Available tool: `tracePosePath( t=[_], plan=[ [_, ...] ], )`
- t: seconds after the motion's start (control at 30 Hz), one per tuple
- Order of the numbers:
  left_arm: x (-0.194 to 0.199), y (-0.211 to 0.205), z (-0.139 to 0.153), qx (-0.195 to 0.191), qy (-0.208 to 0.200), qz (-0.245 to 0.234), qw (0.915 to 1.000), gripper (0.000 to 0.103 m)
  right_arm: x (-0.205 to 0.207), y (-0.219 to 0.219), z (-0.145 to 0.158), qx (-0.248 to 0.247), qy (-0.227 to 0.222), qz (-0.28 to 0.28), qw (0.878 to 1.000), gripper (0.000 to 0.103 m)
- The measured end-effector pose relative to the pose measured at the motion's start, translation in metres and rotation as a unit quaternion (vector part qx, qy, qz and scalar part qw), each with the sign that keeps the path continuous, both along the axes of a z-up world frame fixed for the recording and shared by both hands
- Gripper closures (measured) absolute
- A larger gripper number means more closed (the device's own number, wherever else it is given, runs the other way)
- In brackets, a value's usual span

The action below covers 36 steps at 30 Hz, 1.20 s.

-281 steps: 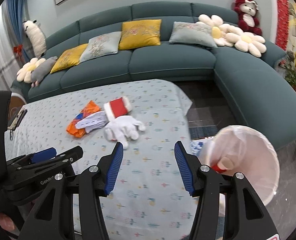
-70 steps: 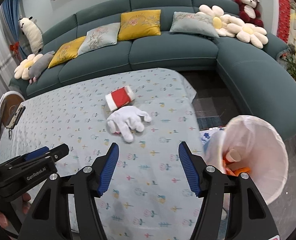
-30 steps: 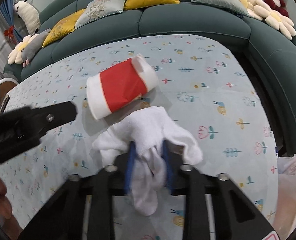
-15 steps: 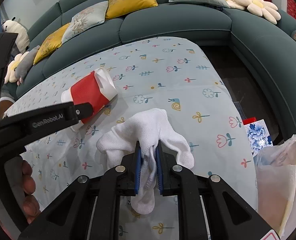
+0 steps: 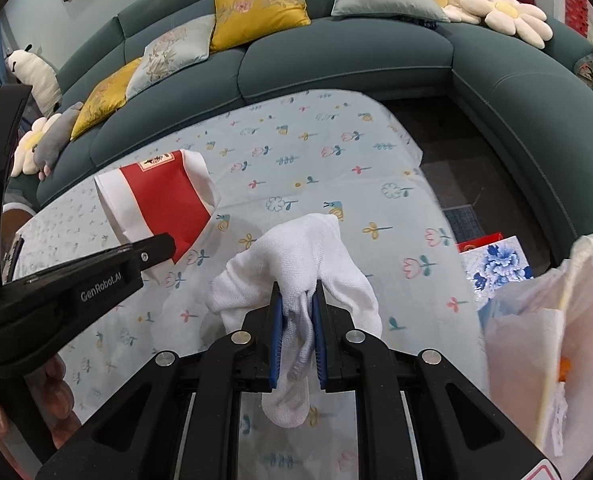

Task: Collect trash
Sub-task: 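Grasp the white glove with the right gripper while the left grasps the red-white cup, then carry the glove and cup over the bin and open both grippers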

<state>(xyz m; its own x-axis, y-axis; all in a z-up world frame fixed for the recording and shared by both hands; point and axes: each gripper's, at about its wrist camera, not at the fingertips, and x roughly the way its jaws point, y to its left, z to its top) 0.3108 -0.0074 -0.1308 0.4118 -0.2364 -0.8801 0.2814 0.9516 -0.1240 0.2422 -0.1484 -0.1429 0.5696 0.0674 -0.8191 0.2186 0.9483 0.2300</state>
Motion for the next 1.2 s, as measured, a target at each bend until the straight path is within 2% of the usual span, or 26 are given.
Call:
tracePosePath(
  t=[0.33,0.63,0.9,1.2],
  plan=[
    [-0.057,-0.024,0.041,-0.007,-0.015,-0.016,0.9997,0.101,-0.05,-0.02,0.049,-0.007,-0.034,-0.019,0.999,0.09],
    [-0.115,-0.057,0.069,-0.01,-0.029,-0.051,0.9982,0.1,-0.114,-0.057,0.08,-0.018,-0.058,-0.054,0.997,0.09],
    [-0.159,-0.091,0.08,-0.009,-0.035,-0.087,0.9956,0.1,-0.161,-0.093,0.096,-0.025,-0.072,-0.086,0.993,0.09],
    [-0.193,-0.134,0.089,-0.005,-0.044,-0.131,0.9904,0.1,-0.203,-0.13,0.098,-0.026,-0.079,-0.126,0.989,0.09]
  ],
)
